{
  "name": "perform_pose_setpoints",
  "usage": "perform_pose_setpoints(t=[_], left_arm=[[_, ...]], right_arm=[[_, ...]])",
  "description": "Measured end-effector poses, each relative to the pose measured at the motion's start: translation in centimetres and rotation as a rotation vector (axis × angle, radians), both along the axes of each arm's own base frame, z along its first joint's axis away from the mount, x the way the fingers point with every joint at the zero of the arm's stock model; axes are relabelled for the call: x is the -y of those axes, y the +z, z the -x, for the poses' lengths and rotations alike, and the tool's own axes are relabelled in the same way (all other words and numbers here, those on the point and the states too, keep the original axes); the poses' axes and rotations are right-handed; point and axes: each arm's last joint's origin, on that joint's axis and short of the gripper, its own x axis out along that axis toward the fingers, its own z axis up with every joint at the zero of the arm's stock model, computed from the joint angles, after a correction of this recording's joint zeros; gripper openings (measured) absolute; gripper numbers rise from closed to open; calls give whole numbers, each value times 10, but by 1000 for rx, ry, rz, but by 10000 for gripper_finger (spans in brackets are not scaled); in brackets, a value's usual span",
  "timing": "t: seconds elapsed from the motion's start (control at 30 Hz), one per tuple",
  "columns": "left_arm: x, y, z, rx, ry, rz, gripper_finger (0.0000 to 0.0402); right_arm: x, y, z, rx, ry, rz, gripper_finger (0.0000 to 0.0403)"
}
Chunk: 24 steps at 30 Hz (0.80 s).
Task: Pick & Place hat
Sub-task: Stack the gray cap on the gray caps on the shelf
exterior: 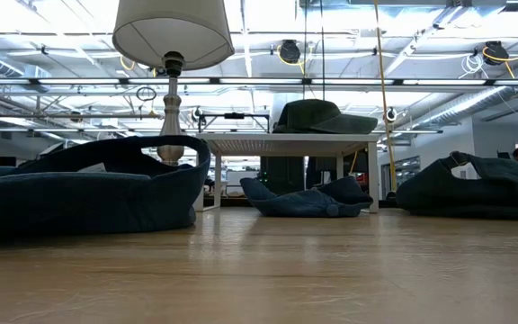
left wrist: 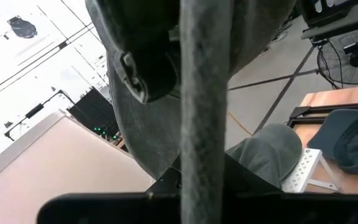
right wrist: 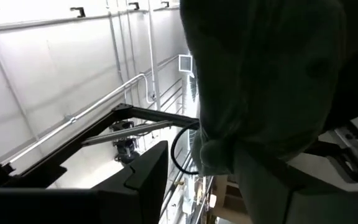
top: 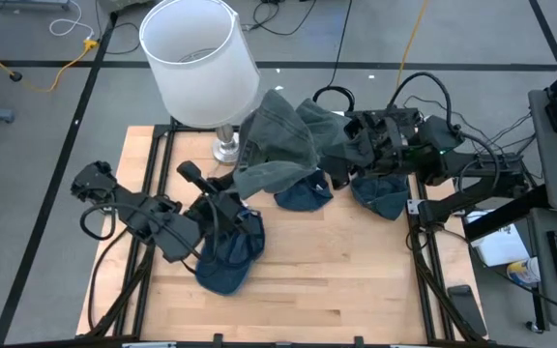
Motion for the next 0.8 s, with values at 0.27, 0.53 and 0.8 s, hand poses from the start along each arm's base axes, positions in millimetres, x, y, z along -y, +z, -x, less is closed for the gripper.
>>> perform_pose_setpoints(t=[0.27, 0.53, 0.8], left_arm=[[0, -1, 0, -15, -32, -3, 7], [0, -3, 0, -31, -34, -10, 7], [0, -4, 0, -48, -30, -20, 10]], right_arm=[[1, -8, -3, -90, -28, -19, 169], [1, -13, -5, -151, -28, -11, 118], [0, -13, -5, -142, -19, 43, 9]])
